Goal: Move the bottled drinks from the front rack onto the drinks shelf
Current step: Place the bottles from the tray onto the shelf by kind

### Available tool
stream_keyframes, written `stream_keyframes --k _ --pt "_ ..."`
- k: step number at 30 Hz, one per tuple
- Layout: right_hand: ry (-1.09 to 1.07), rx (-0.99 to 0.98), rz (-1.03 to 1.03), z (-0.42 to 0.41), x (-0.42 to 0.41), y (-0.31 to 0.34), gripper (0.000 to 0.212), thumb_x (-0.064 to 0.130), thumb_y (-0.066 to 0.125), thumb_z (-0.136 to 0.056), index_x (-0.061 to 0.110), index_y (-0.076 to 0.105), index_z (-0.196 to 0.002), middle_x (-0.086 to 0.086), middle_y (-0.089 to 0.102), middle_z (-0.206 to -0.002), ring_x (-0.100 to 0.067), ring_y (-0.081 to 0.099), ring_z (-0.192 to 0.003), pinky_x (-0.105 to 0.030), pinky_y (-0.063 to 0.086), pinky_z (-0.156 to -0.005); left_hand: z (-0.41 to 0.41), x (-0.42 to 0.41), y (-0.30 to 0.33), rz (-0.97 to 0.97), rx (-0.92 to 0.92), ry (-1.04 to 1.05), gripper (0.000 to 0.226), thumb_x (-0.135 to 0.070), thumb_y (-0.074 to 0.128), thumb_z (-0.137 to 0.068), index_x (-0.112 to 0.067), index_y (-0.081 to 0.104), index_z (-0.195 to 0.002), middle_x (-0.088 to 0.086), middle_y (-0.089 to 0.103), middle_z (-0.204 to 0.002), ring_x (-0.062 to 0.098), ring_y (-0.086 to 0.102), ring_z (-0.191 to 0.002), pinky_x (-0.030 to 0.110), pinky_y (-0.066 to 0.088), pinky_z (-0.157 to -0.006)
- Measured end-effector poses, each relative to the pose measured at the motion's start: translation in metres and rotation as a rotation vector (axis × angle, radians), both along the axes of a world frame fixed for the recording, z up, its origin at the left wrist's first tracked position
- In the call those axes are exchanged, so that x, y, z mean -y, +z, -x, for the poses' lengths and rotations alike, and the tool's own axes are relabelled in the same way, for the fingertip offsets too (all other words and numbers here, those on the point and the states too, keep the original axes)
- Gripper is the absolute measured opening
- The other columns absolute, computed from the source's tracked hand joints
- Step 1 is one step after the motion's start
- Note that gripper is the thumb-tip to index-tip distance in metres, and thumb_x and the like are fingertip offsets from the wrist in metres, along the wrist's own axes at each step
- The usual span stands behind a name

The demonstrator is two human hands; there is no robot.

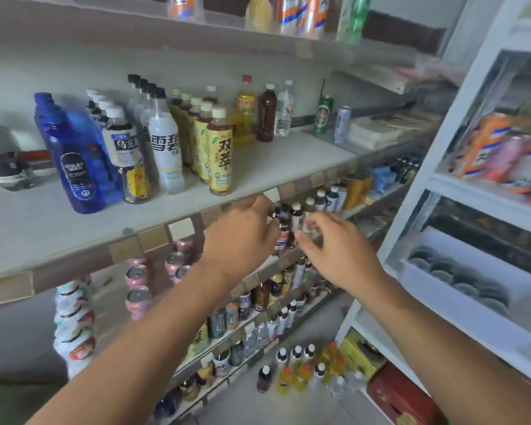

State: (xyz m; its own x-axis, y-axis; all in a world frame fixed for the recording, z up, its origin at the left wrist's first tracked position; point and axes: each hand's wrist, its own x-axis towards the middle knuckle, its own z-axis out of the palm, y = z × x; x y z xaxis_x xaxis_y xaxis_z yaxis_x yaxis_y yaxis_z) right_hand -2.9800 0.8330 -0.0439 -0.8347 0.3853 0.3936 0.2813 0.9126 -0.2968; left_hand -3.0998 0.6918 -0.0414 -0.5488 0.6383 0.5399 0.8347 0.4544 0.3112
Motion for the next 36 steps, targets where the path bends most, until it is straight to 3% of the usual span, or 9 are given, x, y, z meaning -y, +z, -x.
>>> stream_keyframes --k 8,18,30,36 --pt "-0.216 -0.035 0.070 -0.114 -0.095 -0.003 0.036 0.045 0.055 -0.095 0.018 0.061 -0.117 0.000 0.066 -0.115 -0.020 0.060 -0.107 -0.032 0.048 -0.080 -0.096 -0.121 -0.001 0.027 0.024 -0.215 0.027 -0.036 0.048 -0.097 -0.020 0.054 -0.118 0.002 0.062 -0.111 0.028 0.061 -0.099 0.036 0.049 -0.070" --pt "-0.354 -0.002 0.118 -0.199 -0.158 -0.029 0.032 0.045 0.054 -0.095 0.020 0.062 -0.115 0.004 0.066 -0.114 -0.016 0.061 -0.102 -0.034 0.051 -0.080 -0.163 -0.208 -0.027 0.049 0.079 -0.368 0.028 -0.036 0.051 -0.095 -0.021 0.057 -0.118 0.000 0.065 -0.112 0.025 0.063 -0.097 0.037 0.053 -0.072" --pt "-0.549 0.108 0.123 -0.188 -0.225 -0.054 0.029 0.046 0.051 -0.094 0.024 0.061 -0.111 0.005 0.064 -0.107 -0.018 0.059 -0.100 -0.038 0.051 -0.081 -0.130 -0.310 -0.054 0.124 0.107 -0.528 0.025 -0.035 0.046 -0.097 -0.020 0.057 -0.113 0.001 0.064 -0.107 0.026 0.063 -0.094 0.041 0.054 -0.074" --pt "-0.687 0.217 0.153 -0.174 -0.258 -0.060 0.030 0.043 0.052 -0.096 0.020 0.060 -0.113 0.000 0.063 -0.112 -0.021 0.060 -0.099 -0.032 0.048 -0.078 -0.097 -0.357 -0.068 0.166 0.176 -0.617 0.027 -0.033 0.048 -0.097 -0.019 0.056 -0.118 0.001 0.063 -0.113 0.027 0.061 -0.096 0.039 0.054 -0.076"
